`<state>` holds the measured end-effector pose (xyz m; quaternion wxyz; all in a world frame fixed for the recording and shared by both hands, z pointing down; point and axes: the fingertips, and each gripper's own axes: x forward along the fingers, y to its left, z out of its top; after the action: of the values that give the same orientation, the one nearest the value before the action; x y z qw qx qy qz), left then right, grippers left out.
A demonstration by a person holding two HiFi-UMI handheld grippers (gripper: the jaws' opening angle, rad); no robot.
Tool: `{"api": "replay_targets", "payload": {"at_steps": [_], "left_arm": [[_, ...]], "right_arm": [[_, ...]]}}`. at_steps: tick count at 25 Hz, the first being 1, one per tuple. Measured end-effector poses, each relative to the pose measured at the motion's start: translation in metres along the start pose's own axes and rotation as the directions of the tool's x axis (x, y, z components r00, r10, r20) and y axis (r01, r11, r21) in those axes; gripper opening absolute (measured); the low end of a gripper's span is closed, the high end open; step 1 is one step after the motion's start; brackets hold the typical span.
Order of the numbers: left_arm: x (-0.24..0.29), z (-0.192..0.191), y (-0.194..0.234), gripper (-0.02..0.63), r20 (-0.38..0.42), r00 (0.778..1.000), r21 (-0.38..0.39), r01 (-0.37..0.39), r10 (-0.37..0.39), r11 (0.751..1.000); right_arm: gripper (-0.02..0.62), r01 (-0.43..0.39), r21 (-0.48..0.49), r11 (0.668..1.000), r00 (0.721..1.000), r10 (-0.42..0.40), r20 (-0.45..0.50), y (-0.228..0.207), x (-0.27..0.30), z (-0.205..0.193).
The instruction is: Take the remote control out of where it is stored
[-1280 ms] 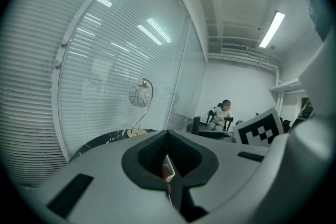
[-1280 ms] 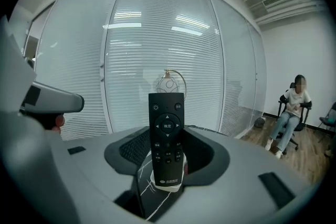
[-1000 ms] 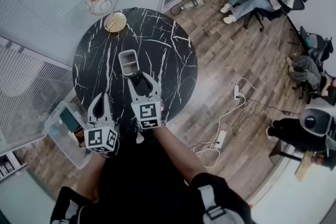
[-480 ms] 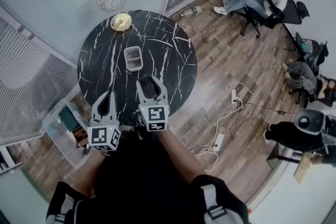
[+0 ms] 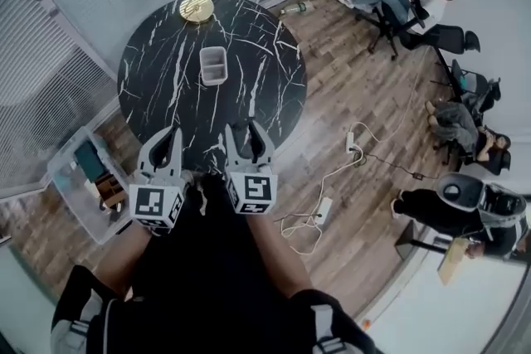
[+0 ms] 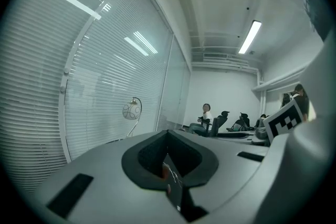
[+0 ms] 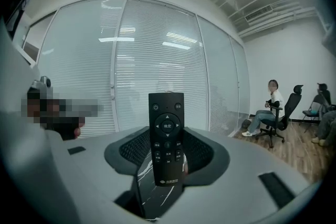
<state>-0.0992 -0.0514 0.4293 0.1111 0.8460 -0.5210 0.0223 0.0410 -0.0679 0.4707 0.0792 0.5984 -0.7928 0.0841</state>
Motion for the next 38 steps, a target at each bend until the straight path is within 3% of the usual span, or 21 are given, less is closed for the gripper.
{"api": "replay_targets", "payload": {"at_steps": [12,21,38], "left_arm": [[-0.016,-0.013,-0.028,0.005,0.028,0.999,-0.015,-0.039,0.040,0.999],[-0.009,-0.018,-0.045,0.005,0.019,0.998,-0.012,-0.060,0.060,0.998],[0.010,-0.016,-0.070,0.005,0.027,0.998,0.001,-0.061,0.061,0.998]], "right_arm": [[0.192,-0.072,0.015,0.997,0.997,0.071,0.035,0.012,-0.051,0.005],[0.191,-0.126,0.022,0.992,0.990,0.124,0.063,-0.001,-0.058,0.010],[0.191,-0.125,0.009,0.992,0.990,0.125,0.059,-0.031,-0.062,0.008]]}}
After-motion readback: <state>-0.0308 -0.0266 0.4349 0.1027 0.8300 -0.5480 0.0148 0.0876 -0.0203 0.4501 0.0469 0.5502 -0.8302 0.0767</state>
